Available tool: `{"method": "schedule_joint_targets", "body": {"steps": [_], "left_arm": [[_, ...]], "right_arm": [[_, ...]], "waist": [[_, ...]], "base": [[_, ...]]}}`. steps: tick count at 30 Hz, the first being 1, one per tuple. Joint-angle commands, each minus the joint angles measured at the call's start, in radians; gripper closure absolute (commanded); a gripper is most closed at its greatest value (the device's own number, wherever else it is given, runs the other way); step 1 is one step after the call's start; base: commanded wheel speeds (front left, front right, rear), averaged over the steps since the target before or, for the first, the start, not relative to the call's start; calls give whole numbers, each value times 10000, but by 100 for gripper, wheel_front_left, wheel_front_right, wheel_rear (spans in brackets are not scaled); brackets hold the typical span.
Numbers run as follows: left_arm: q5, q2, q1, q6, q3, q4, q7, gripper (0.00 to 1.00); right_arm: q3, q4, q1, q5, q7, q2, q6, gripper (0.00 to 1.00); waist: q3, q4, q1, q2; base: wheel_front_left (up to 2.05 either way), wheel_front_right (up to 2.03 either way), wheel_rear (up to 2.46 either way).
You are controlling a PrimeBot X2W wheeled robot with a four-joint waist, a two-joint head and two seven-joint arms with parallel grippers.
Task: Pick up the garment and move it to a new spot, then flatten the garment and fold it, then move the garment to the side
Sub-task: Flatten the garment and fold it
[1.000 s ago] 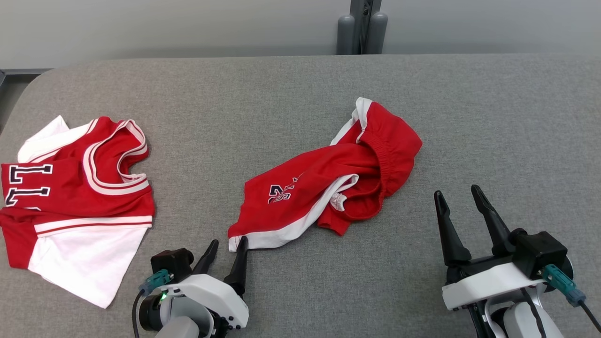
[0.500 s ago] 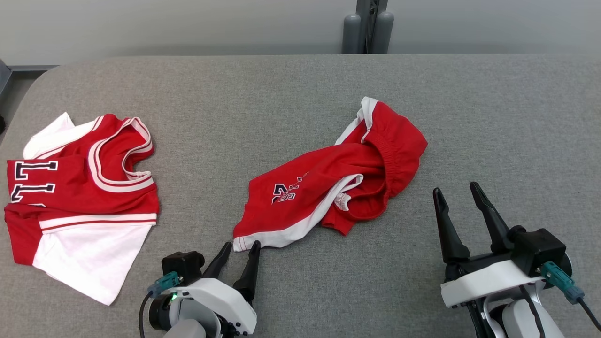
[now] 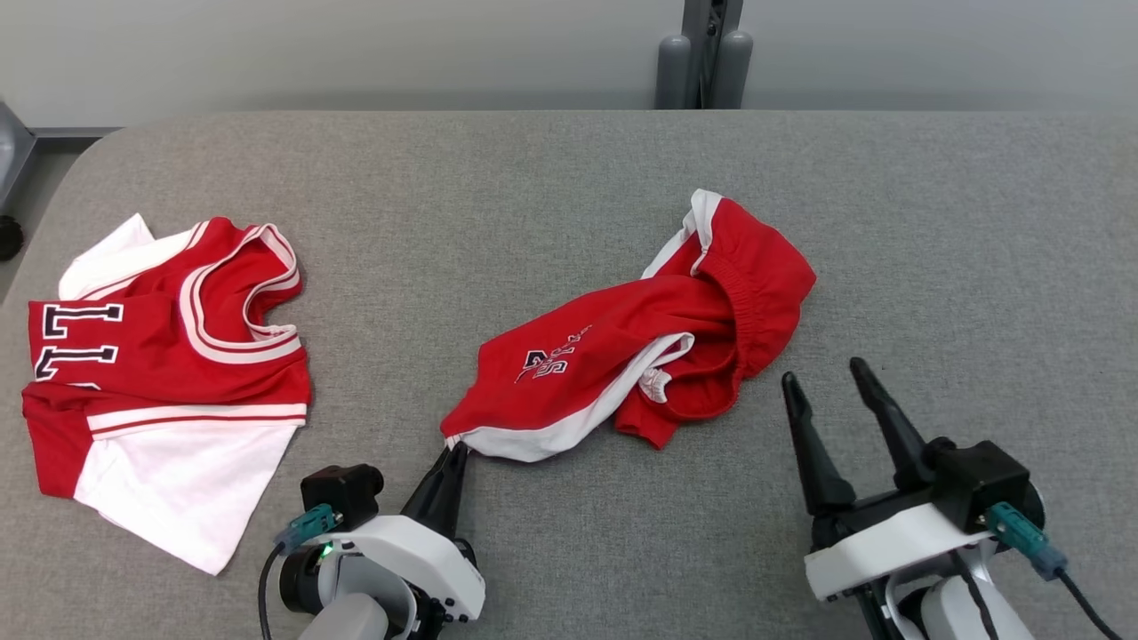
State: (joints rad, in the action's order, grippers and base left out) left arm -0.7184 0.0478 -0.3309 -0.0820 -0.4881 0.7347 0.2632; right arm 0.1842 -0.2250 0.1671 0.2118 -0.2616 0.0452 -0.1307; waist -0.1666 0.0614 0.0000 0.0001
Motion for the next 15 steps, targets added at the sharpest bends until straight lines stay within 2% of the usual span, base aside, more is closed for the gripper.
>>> {"method": "schedule_joint_targets", "body": {"steps": [1, 9, 11, 15], "left_arm": [[157, 49, 103, 54, 146, -147, -9, 100], [512, 46, 321, 86, 405, -715, -9, 100], [518, 49, 324, 114, 371, -858, -7, 100], [405, 46, 278, 152, 230, -1047, -9, 100]], "right_arm": [[288, -59, 18, 145, -36, 62, -3, 0], [1332, -691, 447, 899, -33, 64, -3, 0], [1941, -1220, 727, 2122, 351, 62, -3, 0], [2411, -1994, 1288, 2875, 610, 70, -4, 0]], "waist": [[68, 72, 0, -1], [90, 294, 0, -1], [36, 387, 0, -1], [-49, 501, 0, -1]], "base": [[0, 0, 0], [0, 0, 0], [0, 0, 0], [0, 0, 0]]}}
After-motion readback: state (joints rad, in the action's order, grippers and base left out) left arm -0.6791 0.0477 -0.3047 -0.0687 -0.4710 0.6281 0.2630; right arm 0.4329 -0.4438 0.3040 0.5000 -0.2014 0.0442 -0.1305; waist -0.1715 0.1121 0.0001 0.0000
